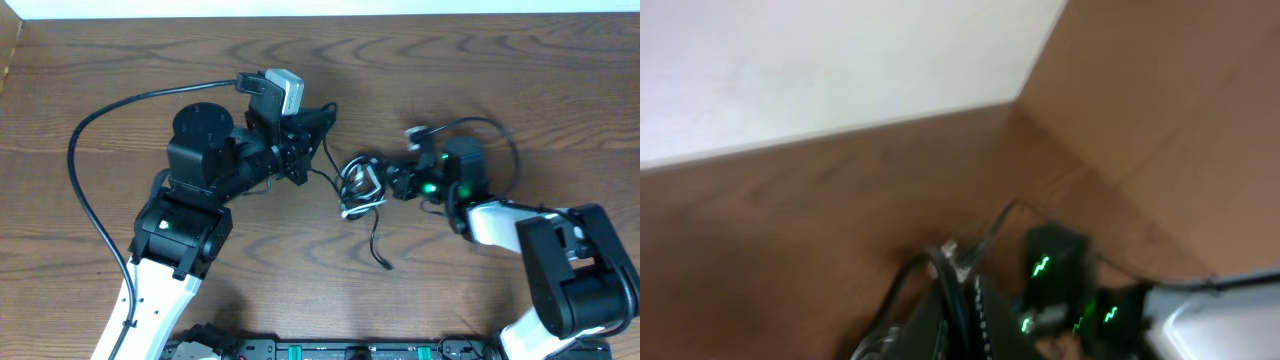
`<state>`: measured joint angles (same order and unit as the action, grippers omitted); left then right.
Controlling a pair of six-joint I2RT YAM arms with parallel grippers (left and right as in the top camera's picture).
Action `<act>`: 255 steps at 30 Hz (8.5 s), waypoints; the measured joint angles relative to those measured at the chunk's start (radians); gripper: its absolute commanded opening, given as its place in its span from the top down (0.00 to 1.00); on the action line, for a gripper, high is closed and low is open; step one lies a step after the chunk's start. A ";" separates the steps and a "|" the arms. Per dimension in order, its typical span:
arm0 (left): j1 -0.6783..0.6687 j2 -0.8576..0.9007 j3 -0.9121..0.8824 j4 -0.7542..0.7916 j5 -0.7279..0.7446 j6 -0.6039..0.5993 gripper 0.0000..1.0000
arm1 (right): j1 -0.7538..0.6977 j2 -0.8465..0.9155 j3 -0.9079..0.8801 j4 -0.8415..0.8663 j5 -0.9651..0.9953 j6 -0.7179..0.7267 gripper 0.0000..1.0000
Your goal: Untangle cables
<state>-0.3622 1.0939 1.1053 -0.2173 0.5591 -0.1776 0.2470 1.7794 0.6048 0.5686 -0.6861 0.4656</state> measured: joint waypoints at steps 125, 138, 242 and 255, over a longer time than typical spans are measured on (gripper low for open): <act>-0.152 0.397 -0.002 -0.256 -0.112 0.399 0.68 | 0.005 -0.491 -0.006 -0.040 -0.025 -0.003 0.99; -0.166 0.399 -0.002 -0.220 -0.221 0.361 0.93 | 0.000 -0.491 -0.006 -0.122 0.018 -0.006 0.99; 0.156 0.170 -0.004 -0.080 0.286 0.201 0.92 | -0.047 -0.393 -0.002 -0.611 0.798 -0.117 0.01; 0.339 0.166 -0.005 -0.117 0.165 0.118 0.92 | -0.051 -0.393 -0.002 -0.613 0.764 -0.113 0.01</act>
<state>-0.0235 1.2602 1.1007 -0.3340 0.7238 -0.0597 0.1955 1.3865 0.6033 -0.0448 0.0780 0.3523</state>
